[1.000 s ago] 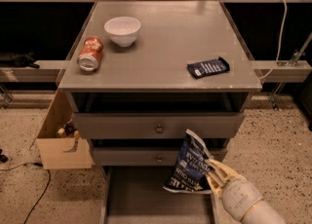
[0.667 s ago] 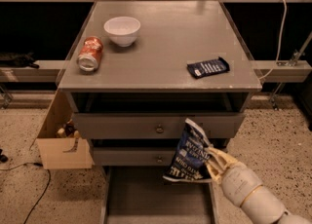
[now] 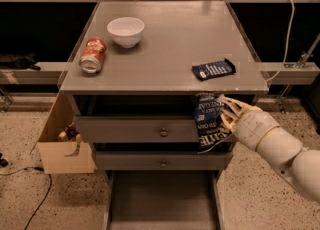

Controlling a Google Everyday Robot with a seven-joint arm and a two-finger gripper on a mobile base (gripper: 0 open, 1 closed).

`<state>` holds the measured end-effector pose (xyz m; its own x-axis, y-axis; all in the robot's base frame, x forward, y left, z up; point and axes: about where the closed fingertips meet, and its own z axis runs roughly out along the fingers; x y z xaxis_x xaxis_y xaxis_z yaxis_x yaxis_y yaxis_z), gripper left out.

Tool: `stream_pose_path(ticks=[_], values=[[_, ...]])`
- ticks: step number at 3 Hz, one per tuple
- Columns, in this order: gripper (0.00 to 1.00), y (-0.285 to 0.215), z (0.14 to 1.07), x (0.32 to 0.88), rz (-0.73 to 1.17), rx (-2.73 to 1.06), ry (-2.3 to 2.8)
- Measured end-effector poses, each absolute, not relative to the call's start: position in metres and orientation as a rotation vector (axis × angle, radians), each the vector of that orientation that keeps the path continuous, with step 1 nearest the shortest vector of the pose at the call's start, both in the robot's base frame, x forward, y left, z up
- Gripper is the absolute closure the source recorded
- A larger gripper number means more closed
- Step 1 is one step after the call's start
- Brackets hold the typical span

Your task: Pick blue chip bag from bottom drawer and place on counter

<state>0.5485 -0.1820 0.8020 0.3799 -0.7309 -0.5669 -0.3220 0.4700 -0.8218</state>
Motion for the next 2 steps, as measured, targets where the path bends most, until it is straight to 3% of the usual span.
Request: stream_pose_path(ticks=[1,2], values=[[1.0,-0.181,0.801,0.548,-0.342,-1.11,1.207],[1.0,-0.184,0.8,0.498,-0.348,-1.053,1.233]])
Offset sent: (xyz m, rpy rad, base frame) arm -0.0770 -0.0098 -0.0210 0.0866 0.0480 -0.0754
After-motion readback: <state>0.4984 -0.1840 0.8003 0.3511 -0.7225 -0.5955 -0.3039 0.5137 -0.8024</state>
